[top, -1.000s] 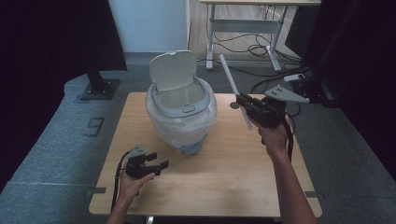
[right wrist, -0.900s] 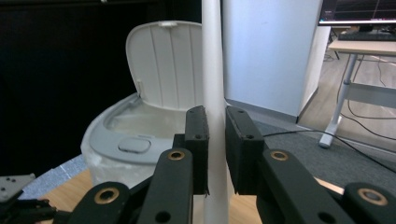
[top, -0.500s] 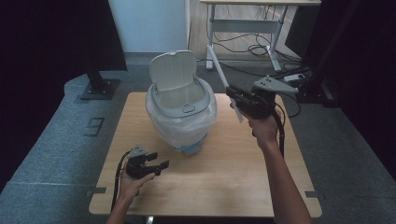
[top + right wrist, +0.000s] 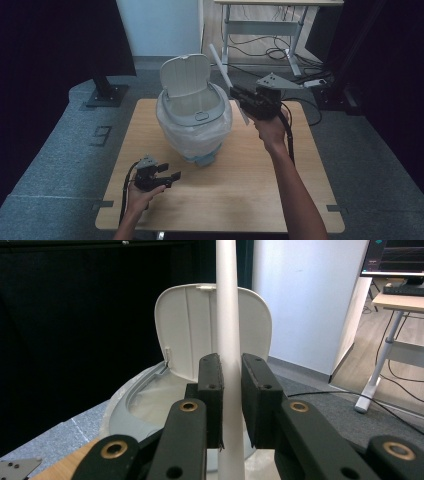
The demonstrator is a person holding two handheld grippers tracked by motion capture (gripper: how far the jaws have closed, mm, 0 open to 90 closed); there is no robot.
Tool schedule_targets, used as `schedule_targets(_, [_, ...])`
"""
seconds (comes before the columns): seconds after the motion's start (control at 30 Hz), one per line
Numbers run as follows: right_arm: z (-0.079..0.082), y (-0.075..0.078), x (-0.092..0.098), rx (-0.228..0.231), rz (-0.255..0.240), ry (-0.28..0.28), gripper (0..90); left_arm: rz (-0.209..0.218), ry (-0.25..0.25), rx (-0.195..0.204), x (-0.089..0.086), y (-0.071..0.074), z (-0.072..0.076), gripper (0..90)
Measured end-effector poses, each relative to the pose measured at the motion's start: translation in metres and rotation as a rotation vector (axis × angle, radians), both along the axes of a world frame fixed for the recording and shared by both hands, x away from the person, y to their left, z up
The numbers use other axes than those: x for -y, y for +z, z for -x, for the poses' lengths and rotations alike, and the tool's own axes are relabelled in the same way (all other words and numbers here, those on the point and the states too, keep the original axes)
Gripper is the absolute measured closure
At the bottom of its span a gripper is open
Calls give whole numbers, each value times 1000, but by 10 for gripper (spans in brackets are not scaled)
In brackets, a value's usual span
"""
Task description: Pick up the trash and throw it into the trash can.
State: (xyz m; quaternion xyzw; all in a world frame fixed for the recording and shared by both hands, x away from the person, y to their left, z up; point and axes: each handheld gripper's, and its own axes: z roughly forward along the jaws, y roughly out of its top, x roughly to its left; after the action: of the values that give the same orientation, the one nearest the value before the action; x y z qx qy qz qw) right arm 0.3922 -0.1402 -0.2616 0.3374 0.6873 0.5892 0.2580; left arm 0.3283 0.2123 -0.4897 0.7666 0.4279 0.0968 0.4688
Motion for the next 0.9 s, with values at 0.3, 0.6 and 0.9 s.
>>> schedule_targets(0.3, [-8, 4, -12, -1, 21, 4, 796, -4, -5, -1, -1, 0, 0, 302])
schedule_targets(0.6, [-13, 10, -22, 2, 41, 10, 796, -11, -20, -4, 2, 0, 0, 301])
schedule_targets(0.9, [-23, 13, -33, -10, 49, 5, 796, -11, -21, -3, 1, 0, 0, 301])
